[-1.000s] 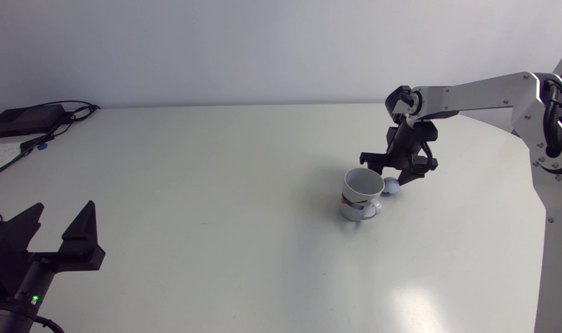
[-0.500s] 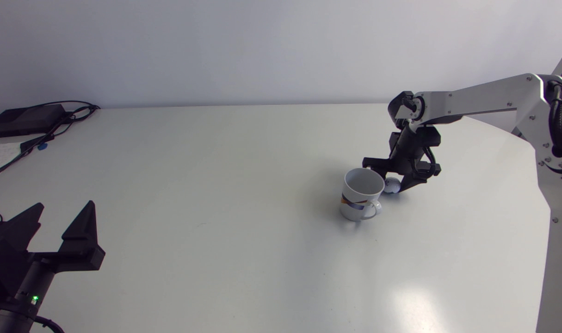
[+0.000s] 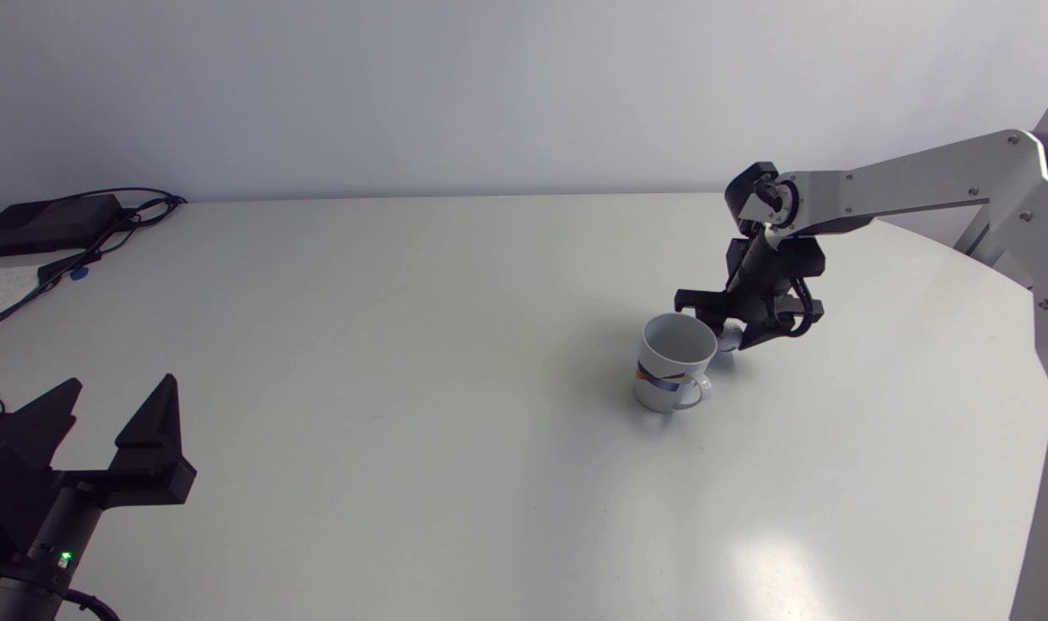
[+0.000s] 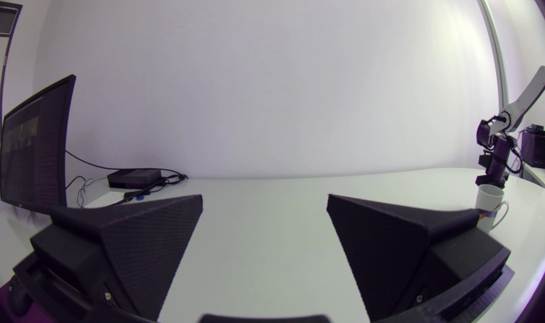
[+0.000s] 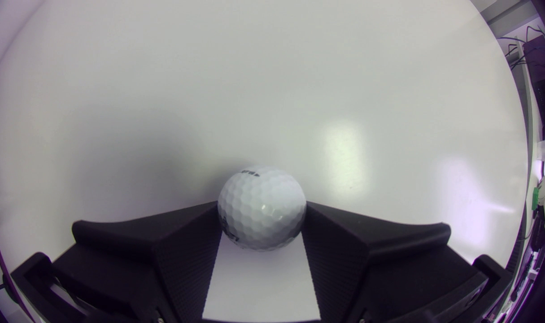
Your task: Pick up the white golf ball from the table and place it into the cup.
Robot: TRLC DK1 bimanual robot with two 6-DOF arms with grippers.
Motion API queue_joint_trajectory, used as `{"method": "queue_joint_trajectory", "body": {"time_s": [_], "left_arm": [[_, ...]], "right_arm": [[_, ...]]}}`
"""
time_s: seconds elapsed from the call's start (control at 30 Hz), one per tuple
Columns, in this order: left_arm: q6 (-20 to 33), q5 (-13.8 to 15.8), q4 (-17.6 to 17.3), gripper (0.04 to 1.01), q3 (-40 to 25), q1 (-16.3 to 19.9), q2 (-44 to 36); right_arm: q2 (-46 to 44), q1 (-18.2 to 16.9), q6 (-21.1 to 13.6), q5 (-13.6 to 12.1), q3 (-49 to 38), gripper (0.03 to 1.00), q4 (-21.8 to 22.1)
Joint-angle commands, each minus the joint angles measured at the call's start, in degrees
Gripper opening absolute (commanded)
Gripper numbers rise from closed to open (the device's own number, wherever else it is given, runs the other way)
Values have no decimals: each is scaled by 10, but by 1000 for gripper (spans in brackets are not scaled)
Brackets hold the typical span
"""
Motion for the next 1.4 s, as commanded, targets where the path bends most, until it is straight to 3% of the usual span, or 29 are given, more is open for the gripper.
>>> {"method": "queue_joint_trajectory", "body": {"time_s": [0.0,0.4,0.83,1.0,1.37], "left_arm": [[5,6,-3,993,-10,-3,-9],[5,6,-3,993,-10,-3,-9],[5,6,-3,993,-10,-3,-9],[5,6,-3,993,-10,-3,-9],[5,6,-3,993,-10,-3,-9]], "right_arm": [[-21,4,-3,3,-22,415,7],[-161,15,-26,3,-49,413,9],[-316,129,-33,2,-175,418,22],[-330,156,-34,5,-222,418,43],[-289,149,-43,11,-255,434,94]]}}
